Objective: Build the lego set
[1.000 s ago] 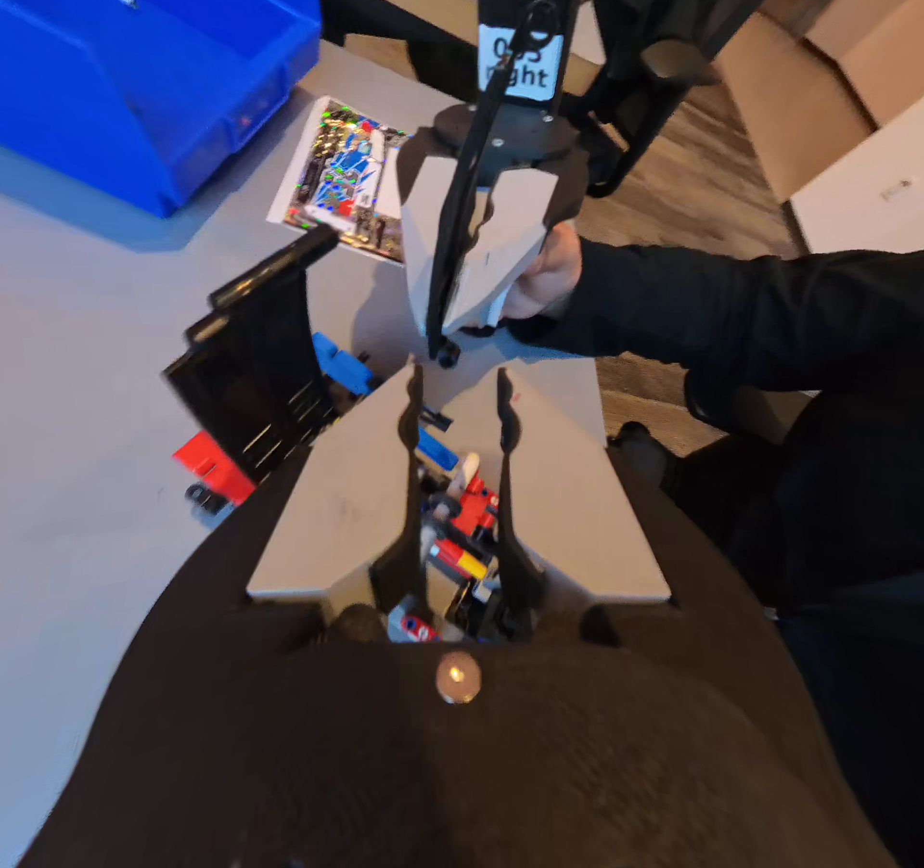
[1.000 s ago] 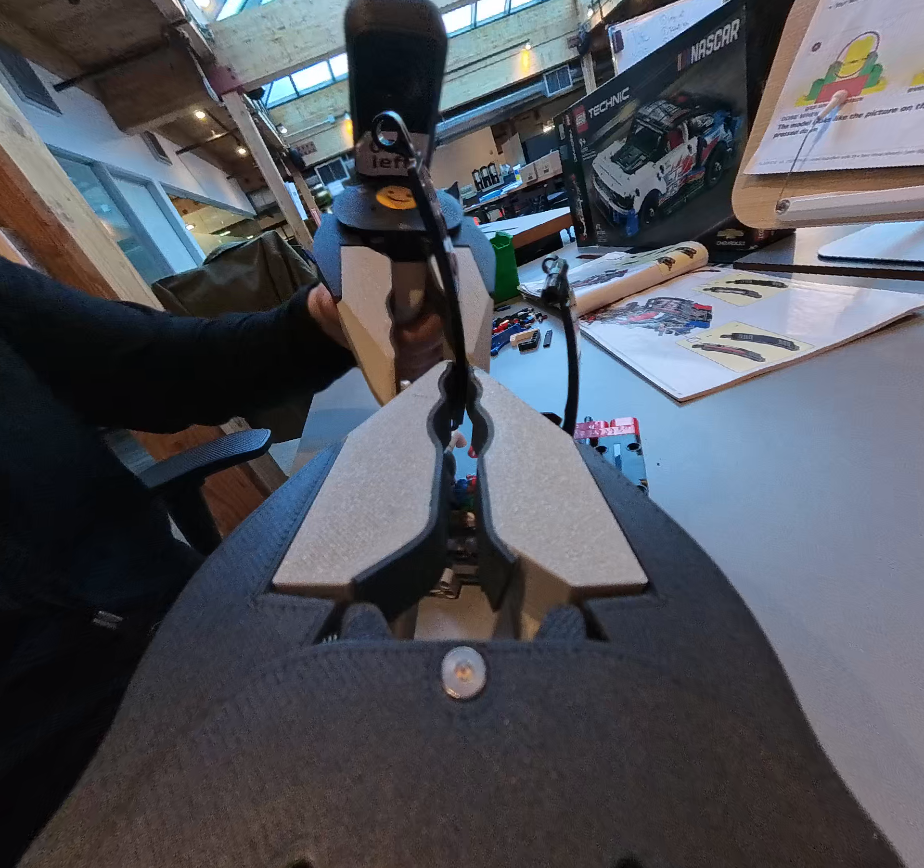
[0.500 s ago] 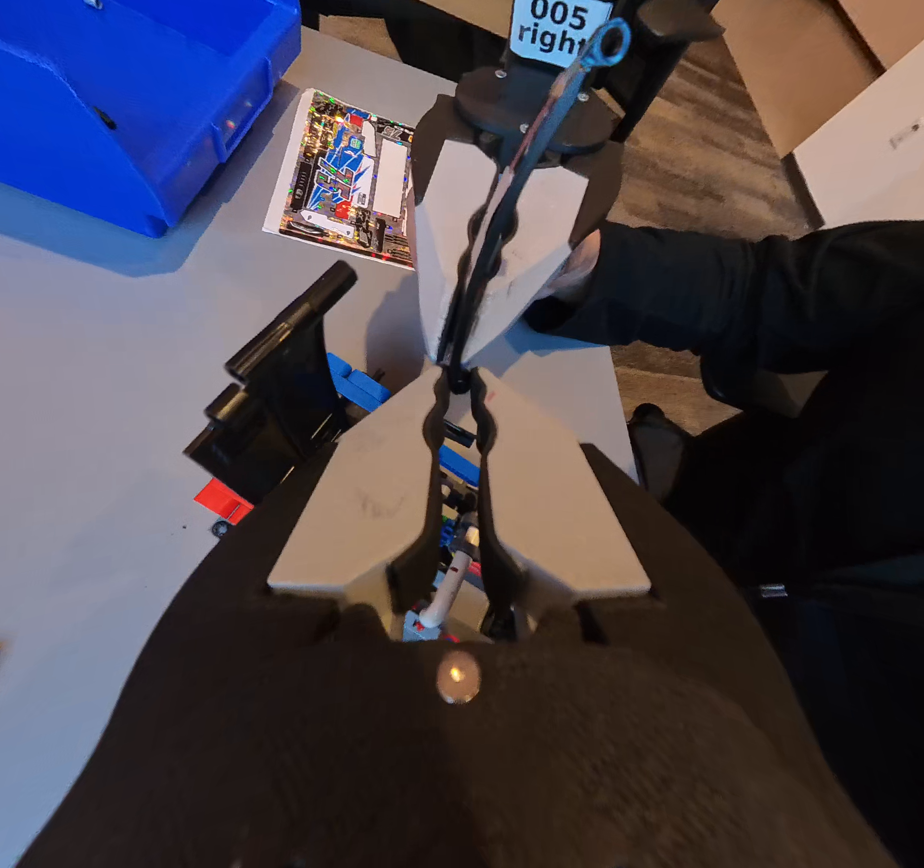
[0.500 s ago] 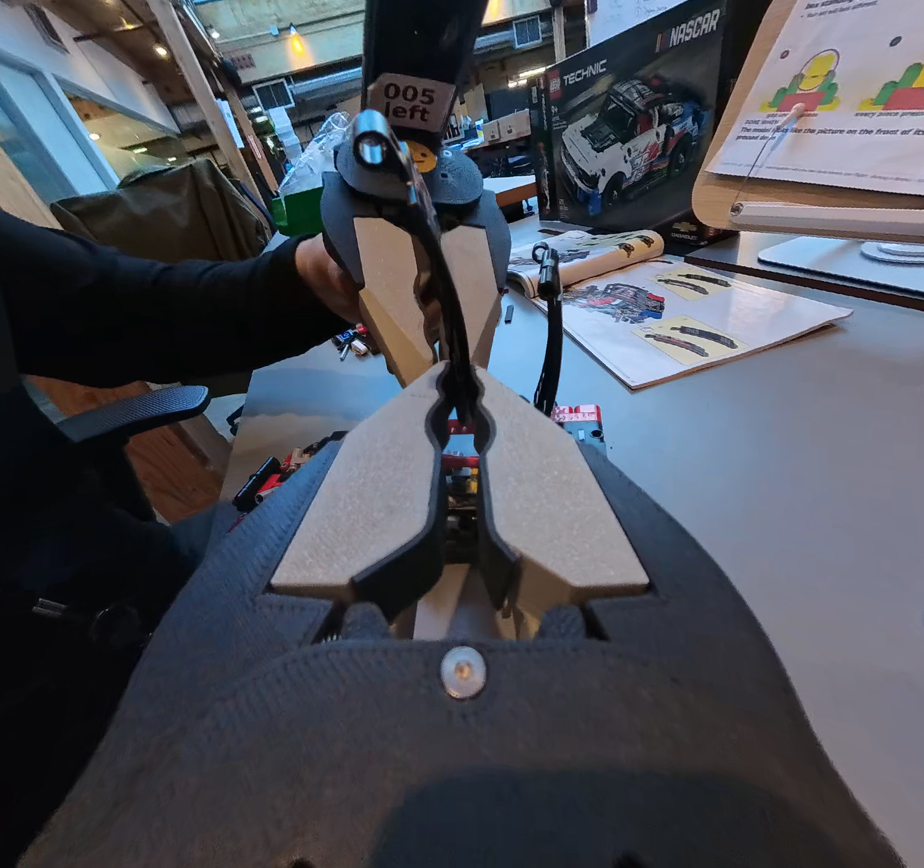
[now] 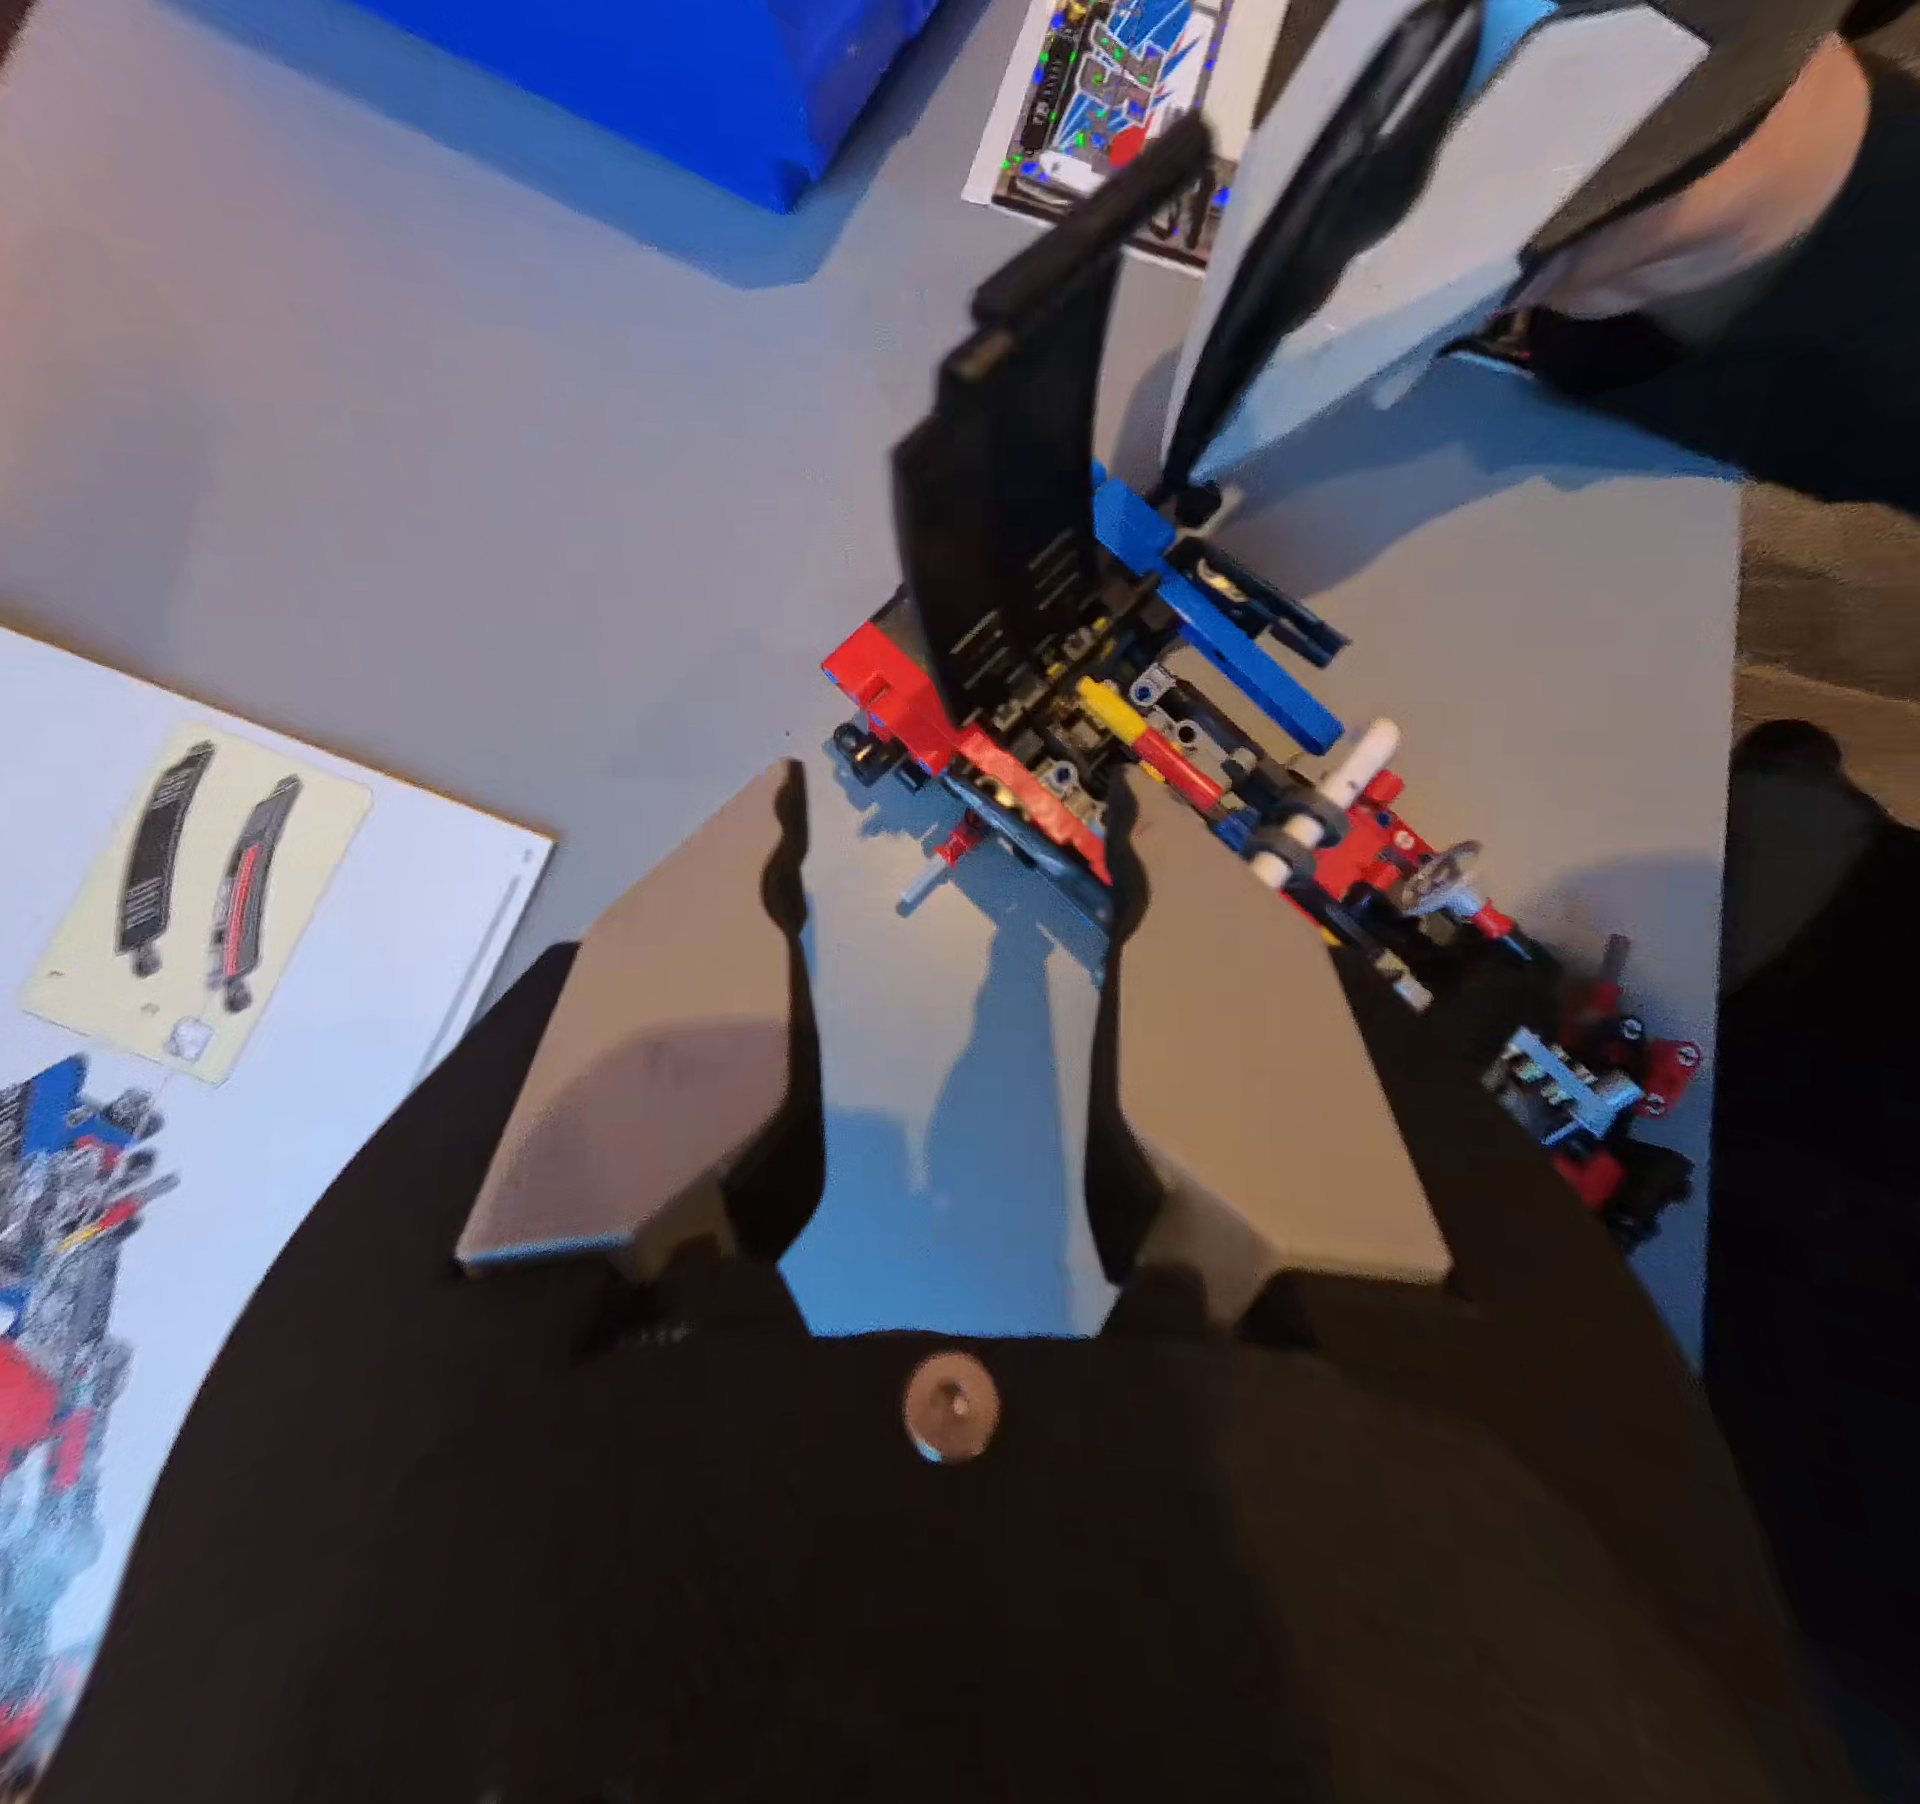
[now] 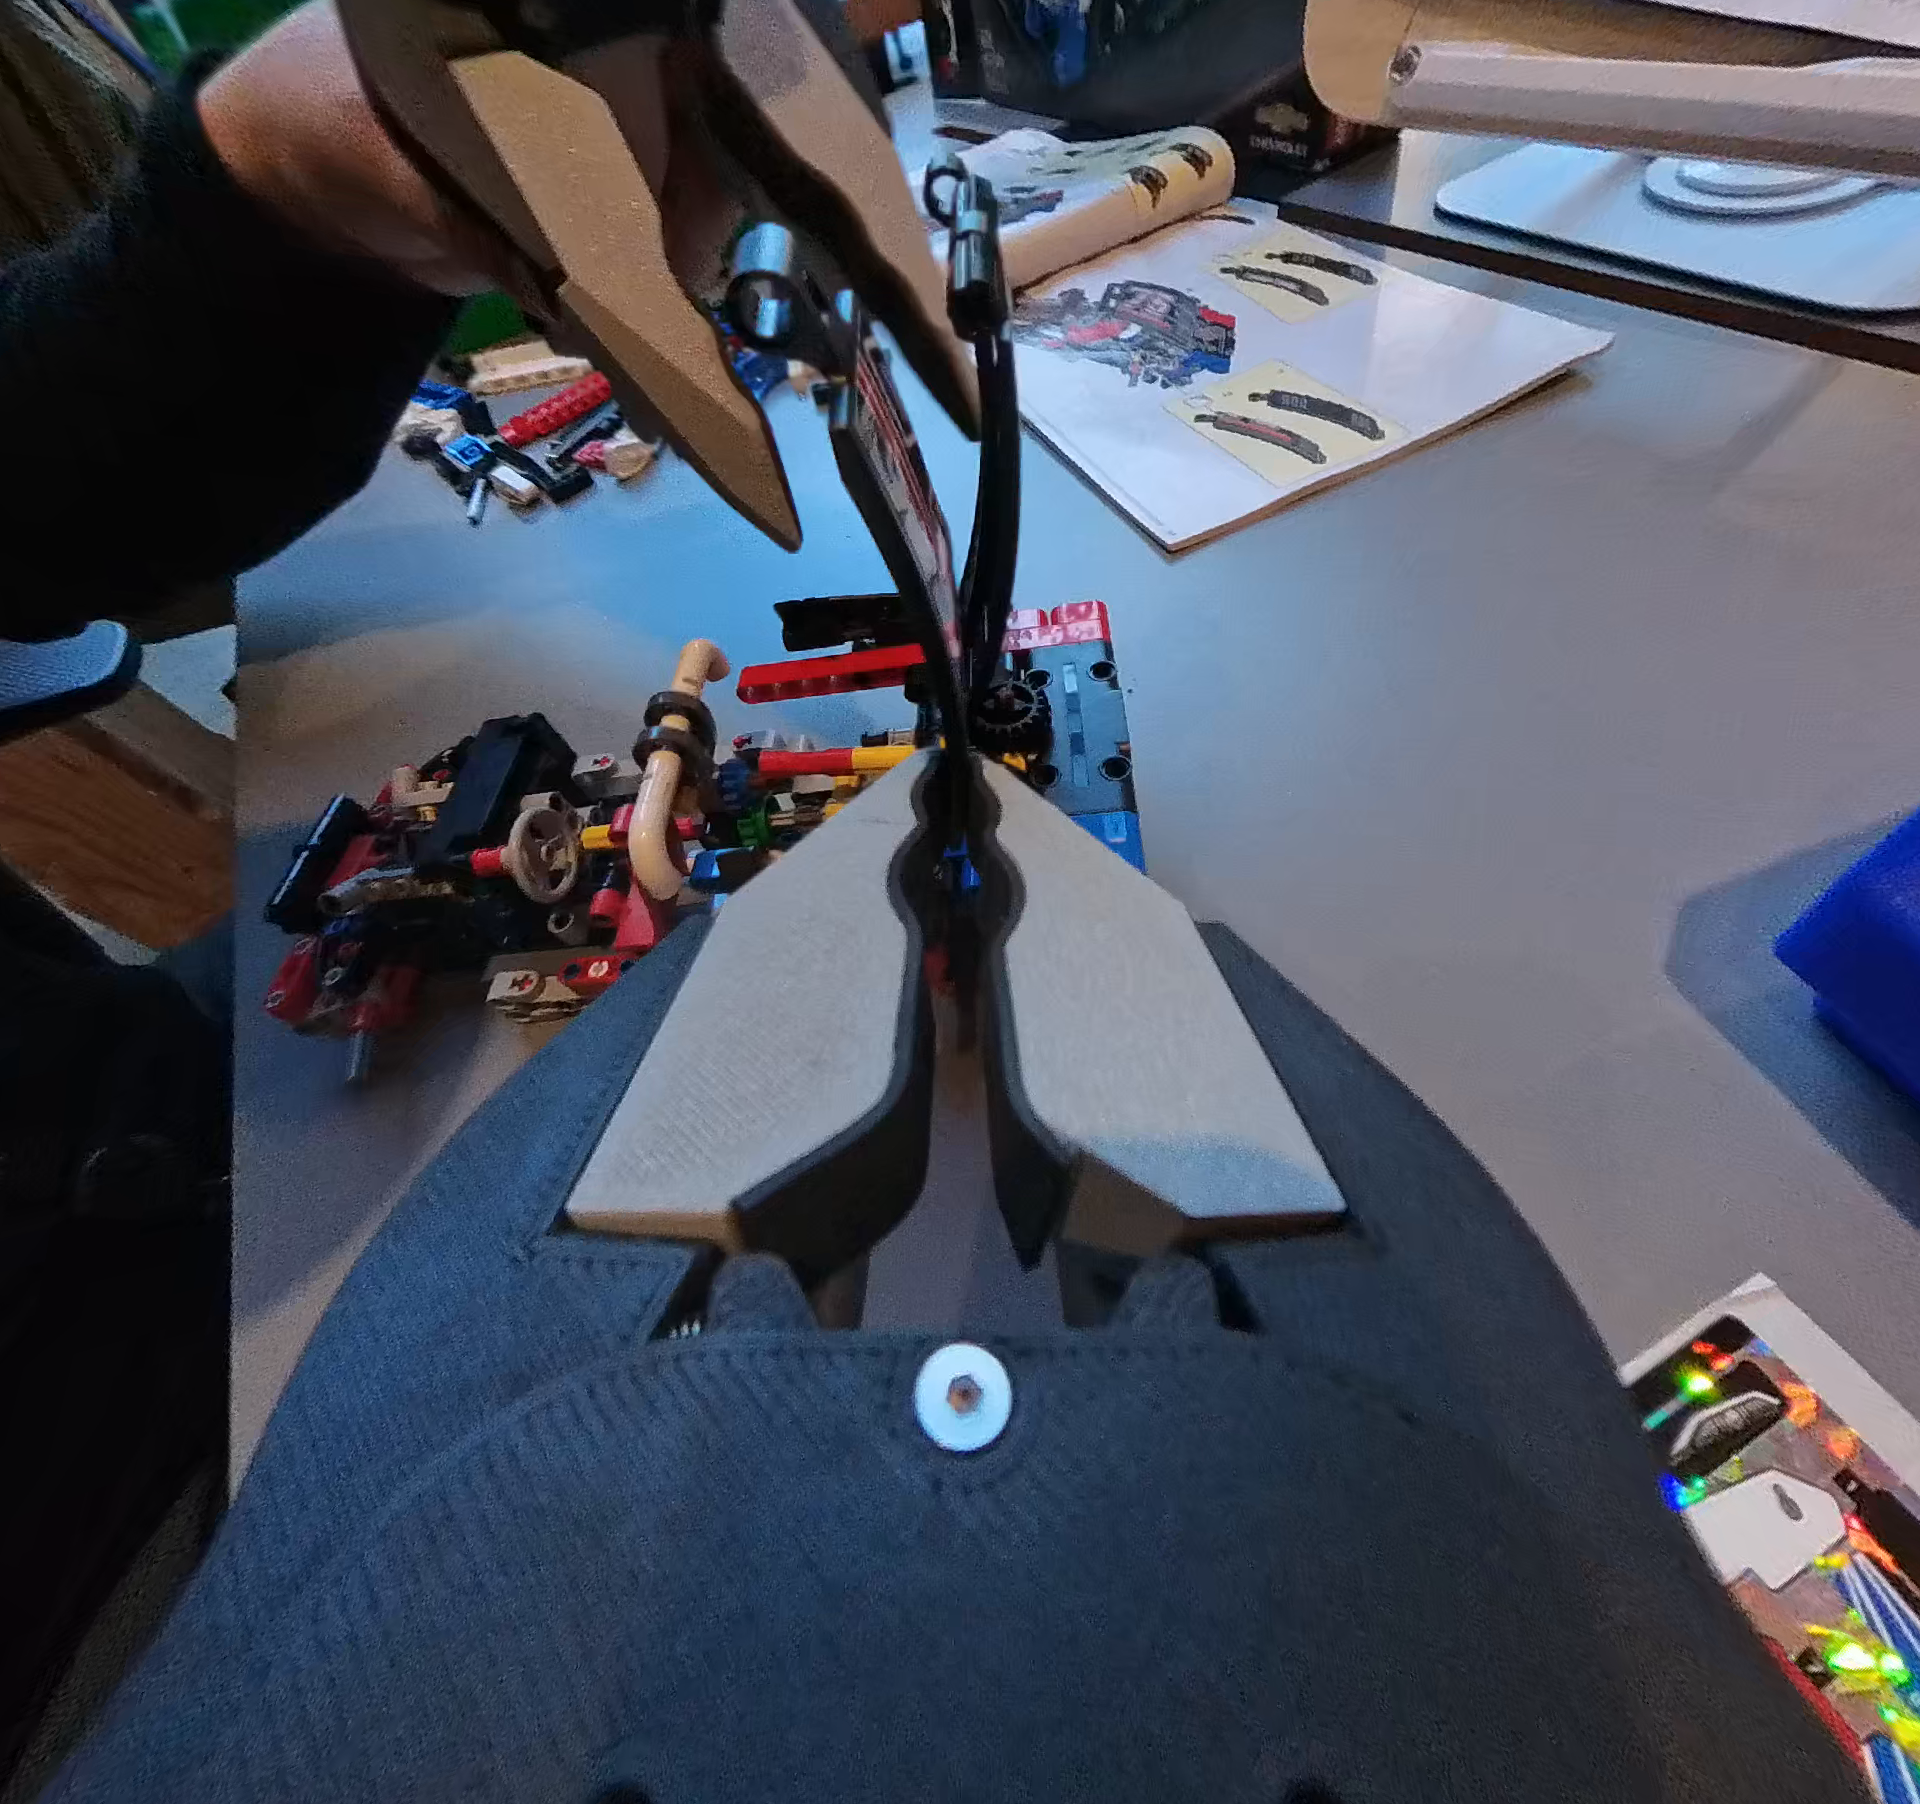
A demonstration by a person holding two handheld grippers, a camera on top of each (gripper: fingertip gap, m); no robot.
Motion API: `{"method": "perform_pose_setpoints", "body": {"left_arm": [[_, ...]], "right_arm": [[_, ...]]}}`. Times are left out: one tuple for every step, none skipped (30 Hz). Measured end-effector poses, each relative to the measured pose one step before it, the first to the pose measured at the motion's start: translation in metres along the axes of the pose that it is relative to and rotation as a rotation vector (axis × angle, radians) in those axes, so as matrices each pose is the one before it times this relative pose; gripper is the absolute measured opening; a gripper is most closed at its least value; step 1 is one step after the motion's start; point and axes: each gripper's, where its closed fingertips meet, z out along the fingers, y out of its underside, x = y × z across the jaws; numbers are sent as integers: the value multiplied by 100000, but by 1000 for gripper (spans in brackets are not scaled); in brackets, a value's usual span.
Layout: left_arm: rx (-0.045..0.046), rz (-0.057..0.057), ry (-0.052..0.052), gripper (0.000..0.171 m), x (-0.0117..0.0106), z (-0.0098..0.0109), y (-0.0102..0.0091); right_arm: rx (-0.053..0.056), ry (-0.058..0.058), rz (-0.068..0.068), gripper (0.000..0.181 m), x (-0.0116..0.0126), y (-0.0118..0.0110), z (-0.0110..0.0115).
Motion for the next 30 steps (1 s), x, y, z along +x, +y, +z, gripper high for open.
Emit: {"method": "perform_pose_setpoints", "body": {"left_arm": [[1169, -1660, 4126, 59, -266, 485, -86], [1934, -1401, 4331, 61, -153, 503, -237], [2324, -431, 4767, 63, 5, 515, -351], [2494, -170, 3816, 65, -49, 446, -371], [1742, -16, 2303, 66, -158, 390, -285], [477, 951, 2491, 66, 17, 353, -108], [-581, 1609, 2461, 67, 127, 346, 52], [-1097, 1313, 969, 69, -42, 334, 137], [-1568, 1114, 299, 71, -87, 328, 187], [-1655, 1313, 904, 71, 70, 316, 213], [-1335, 1203, 706, 71, 93, 322, 178], [-1121, 999, -137, 72, 38, 308, 143], [-1157, 1090, -656, 71, 11, 288, 175], [-1105, 1315, -834, 69, 10, 275, 174], [-465, 1141, -1230, 66, -54, 275, 113], [-21, 1005, -1020, 64, -31, 263, 71], [709, 632, -123, 64, 37, 106, -32], [1765, -605, 214, 59, -34, -44, -179], [1457, -833, 564, 57, -51, 0, -96], [488, -889, 867, 58, -3, -12, 10], [466, -555, 631, 57, -11, -36, -11], [364, -695, 267, 57, 22, 4, -22], [324, -326, -73, 58, 3, 7, -20], [-84, 161, -168, 58, 17, -8, 15], [-296, 106, -69, 58, 30, -21, 28], [-206, -156, 142, 58, 43, 9, -3], [6, -122, 31, 59, 39, 22, -13], [58, 226, -247, 59, -2, 29, 10], [2, 195, -278, 59, -22, 6, 3], [-93, -280, -75, 58, -19, -5, 3]], "right_arm": [[-145, 1066, -54, 0, 23, -57, 156], [-103, 294, 84, 0, -83, -21, 154], [-301, 655, 133, 0, -24, 56, 147], [-339, 1828, -94, 0, 113, 140, 99], [-177, 1741, -364, 0, 63, 180, 55], [284, 1534, -419, 0, 8, 146, 19], [1051, 1750, -646, 0, 39, 41, 7], [1316, 951, -641, 0, -49, -24, 22], [900, -197, -58, 0, -160, -14, 78], [401, -286, 309, 0, -140, 6, 127], [33, 71, 48, 0, -50, 45, 161], [64, 15, -134, 0, -39, 20, 127], [190, 69, 151, 0, -23, -25, 50], [-22, 61, 397, 0, 6, 2, 19], [41, 10, 459, 0, 20, 11, -6], [266, 59, 301, 0, 17, -9, 16], [316, 53, 111, 0, 9, -4, 26], [-115, 205, 27, 0, -11, 0, -5], [-596, 692, -478, 0, 28, 9, -25], [-753, 796, -995, 0, 20, -1, -48], [-795, 658, -872, 0, -5, 13, -49], [-725, 684, -713, 0, 21, 34, -56], [-345, 888, -688, 0, 70, 14, -101], [-135, 774, -568, 0, 86, 38, -98], [-113, 430, -222, 0, 69, 73, -72], [-57, 83, 245, 0, 46, 97, 3], [-17, -254, 516, 0, -5, 100, 62], [96, -527, 481, 0, -64, 74, 101], [245, -698, 379, 0, -95, 27, 73], [319, -251, -48, 0, -17, -8, 7]]}}
